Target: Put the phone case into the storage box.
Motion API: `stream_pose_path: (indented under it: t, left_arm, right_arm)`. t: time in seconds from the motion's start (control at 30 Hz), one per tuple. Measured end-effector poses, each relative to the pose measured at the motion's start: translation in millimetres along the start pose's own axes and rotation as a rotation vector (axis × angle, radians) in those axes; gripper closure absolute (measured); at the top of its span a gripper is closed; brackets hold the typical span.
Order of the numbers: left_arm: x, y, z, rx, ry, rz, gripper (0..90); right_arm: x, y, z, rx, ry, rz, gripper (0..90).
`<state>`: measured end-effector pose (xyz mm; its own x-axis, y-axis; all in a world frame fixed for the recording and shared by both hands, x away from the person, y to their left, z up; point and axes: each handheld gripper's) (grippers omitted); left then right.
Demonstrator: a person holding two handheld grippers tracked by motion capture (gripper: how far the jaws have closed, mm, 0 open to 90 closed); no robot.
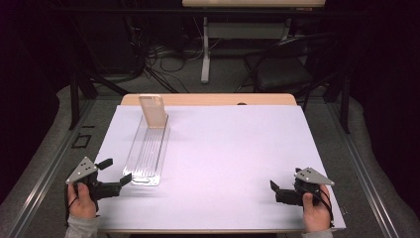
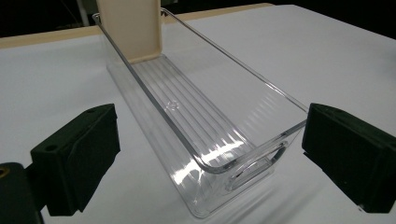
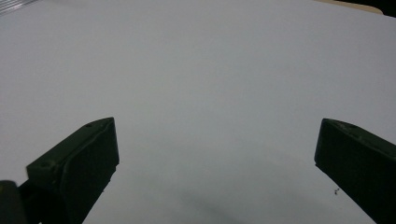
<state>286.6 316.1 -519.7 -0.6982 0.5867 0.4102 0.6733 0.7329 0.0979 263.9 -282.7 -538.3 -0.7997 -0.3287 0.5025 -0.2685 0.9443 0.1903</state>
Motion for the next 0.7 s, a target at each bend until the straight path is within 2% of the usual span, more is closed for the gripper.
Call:
stream_pose_path:
  t: [0.7]
  left_arm:
    - [-3.0, 4.5, 5.5, 0.017, 0.001, 0.003, 4.4]
  right_arm:
    - [-7.2, 0.2, 5.1, 0.007, 0.021, -0.013, 0.0]
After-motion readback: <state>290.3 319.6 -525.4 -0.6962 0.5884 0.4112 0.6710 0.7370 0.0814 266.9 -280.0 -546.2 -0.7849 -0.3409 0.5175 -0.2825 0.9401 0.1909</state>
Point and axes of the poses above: each handheld gripper's, and its own axes: x roughly backward along the jaws, z roughly out of its underside, y roughly to its left, and after that the axes turned 13 degrees about -x, right-handed
